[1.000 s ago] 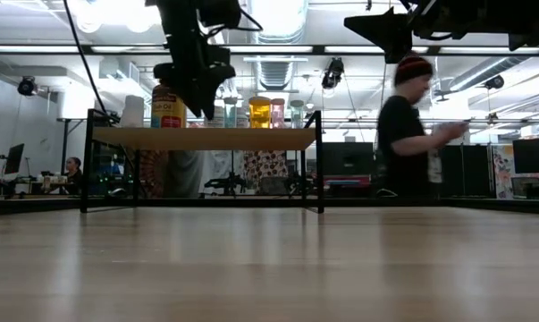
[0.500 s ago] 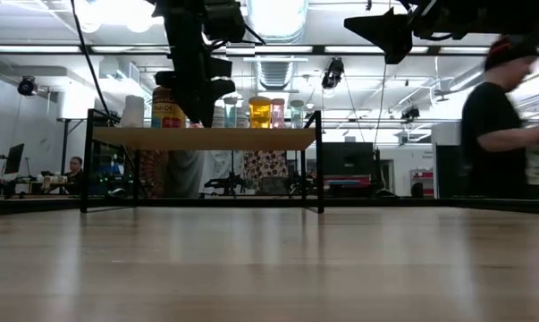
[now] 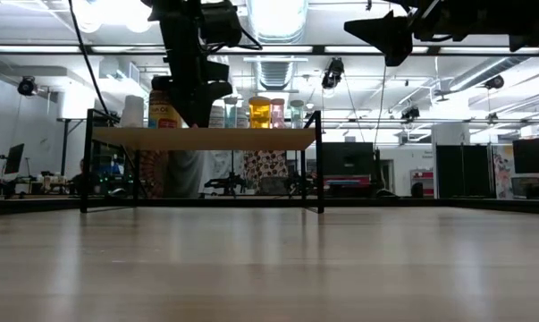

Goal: Pick and place medicine bottles onto shelf by color
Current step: Adjust the pink pill bottle on the shelf

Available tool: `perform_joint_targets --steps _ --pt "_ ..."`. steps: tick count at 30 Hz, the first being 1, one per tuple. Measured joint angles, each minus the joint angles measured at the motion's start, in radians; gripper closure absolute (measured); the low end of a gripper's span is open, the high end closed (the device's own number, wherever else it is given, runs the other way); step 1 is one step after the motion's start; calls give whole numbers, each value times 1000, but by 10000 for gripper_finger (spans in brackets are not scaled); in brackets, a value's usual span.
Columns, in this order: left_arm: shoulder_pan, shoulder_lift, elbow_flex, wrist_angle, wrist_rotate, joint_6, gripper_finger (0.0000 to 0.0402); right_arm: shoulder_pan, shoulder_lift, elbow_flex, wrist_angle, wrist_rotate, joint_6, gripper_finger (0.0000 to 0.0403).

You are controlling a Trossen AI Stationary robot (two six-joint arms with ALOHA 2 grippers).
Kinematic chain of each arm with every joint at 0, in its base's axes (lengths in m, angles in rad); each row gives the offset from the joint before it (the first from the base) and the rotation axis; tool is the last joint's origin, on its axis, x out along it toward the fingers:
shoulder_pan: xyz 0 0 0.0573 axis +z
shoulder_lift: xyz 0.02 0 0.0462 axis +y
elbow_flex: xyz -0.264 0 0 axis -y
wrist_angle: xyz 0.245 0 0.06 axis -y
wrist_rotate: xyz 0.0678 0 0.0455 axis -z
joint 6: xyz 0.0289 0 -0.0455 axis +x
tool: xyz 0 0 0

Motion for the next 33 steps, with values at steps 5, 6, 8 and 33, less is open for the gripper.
perform_joint_targets --steps 5,6,8,33 --pt "-2 -4 -1 0 8 1 309 0 0 0 0 0 1 78" --pt "-2 -6 -1 0 10 1 319 0 0 0 0 0 3 78" --pt "-2 -9 -2 -3 10 2 332 0 0 0 -1 0 8 78" --pt "-596 -344 -305 965 -207 602 323 -43 166 354 -130 -20 -175 79"
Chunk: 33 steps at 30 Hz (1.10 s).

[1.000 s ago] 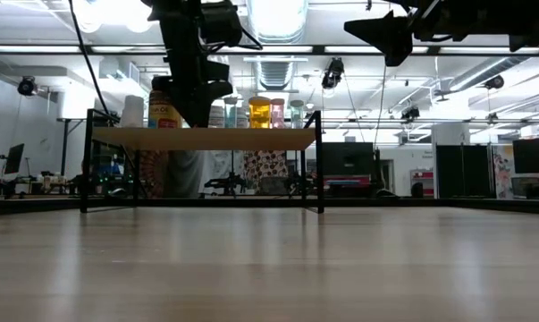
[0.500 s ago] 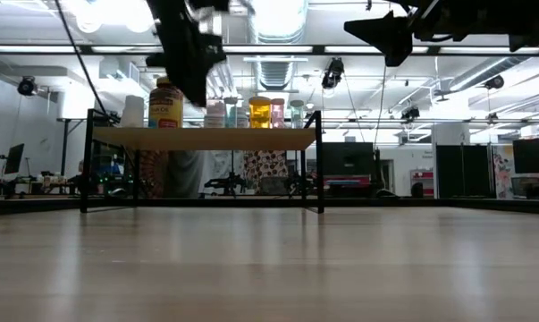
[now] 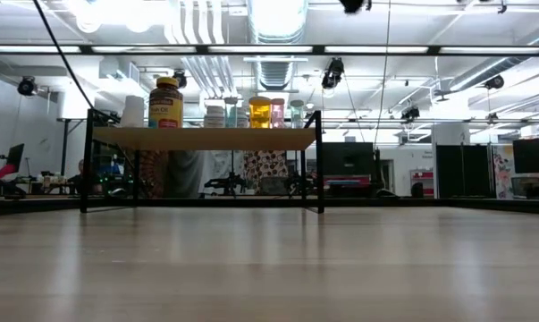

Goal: Pick and place medicine bottles onto shelf by color
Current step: Adjust the pink pill bottle on the shelf

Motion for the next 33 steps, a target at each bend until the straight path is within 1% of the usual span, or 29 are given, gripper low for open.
perform_joint_targets --steps 3,6,8,13,17,20,30,31,33 --pt "-23 10 -59 171 -16 97 323 0 55 78 -2 -40 -5 79" --pt "-27 31 -98 262 -16 146 323 1 108 130 -8 -50 0 79" --pt "-27 35 -103 276 -12 157 323 0 133 155 -12 -42 1 79" --pt "-29 48 -104 274 -6 158 323 0 166 193 -13 36 -8 79" --pt "-31 50 -104 277 -1 157 323 0 176 214 -31 54 -26 86" --pt "-31 50 -104 276 0 147 323 -2 180 216 -29 54 -27 118" --pt "-32 49 -102 274 -1 143 322 -2 178 216 -47 55 -33 295" --pt "-32 49 -102 275 0 139 320 -2 176 216 -53 55 -35 306" --pt "-32 48 -102 278 2 138 312 -2 176 216 -55 55 -34 311"
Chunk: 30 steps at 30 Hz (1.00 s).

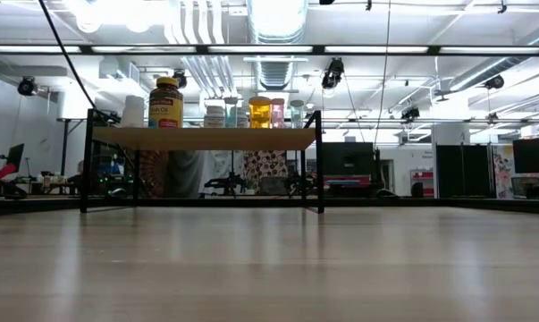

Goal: Pick and place medicine bottles onto shelf by color
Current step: Adjust the pink pill bottle on the shelf

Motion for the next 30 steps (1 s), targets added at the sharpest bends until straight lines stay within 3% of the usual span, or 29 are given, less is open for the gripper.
perform_joint_targets --steps 6,11,17,27,30 --pt "0 -34 0 -35 -12 6 251 -29 -10 53 -133 -1 34 312" --pt "0 -120 0 -150 -61 9 209 -127 37 255 -460 -1 46 312" --pt "0 -223 -6 -206 -62 8 201 -313 180 491 -717 -24 -15 311" --pt "0 -329 -62 -197 -62 8 201 -619 458 719 -825 -382 -28 309" --pt "0 -347 -86 -198 -62 8 201 -664 516 768 -863 -425 -35 309"
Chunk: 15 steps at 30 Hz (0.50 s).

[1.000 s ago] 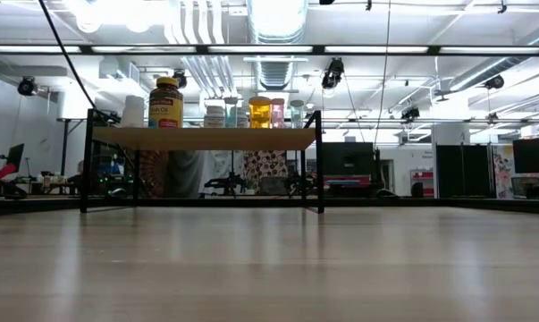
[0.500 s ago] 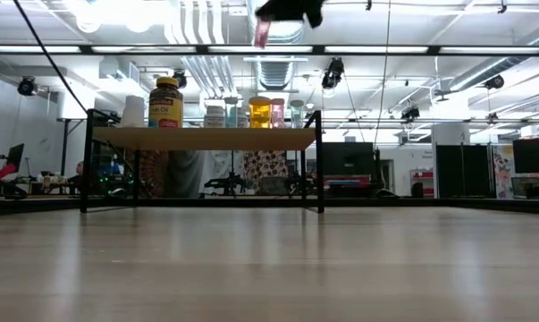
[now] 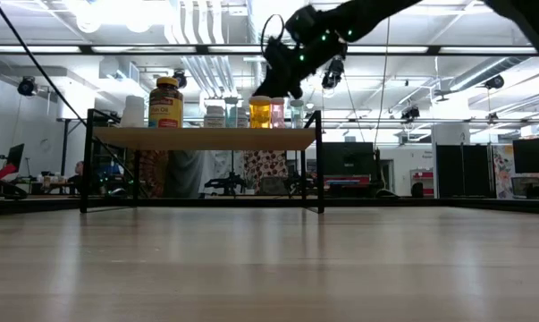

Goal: Pick and place medicine bottles onto shelf by color
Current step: Adjust the pink pill bottle on the shelf

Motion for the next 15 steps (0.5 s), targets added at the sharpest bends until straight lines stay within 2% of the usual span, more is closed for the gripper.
perform_joint_targets --steps 5,15 --pt "0 -7 -9 3 1 2 201 -23 43 38 -33 -6 -42 308" --pt "0 -7 -16 3 1 4 201 -15 47 30 -101 -7 -63 307"
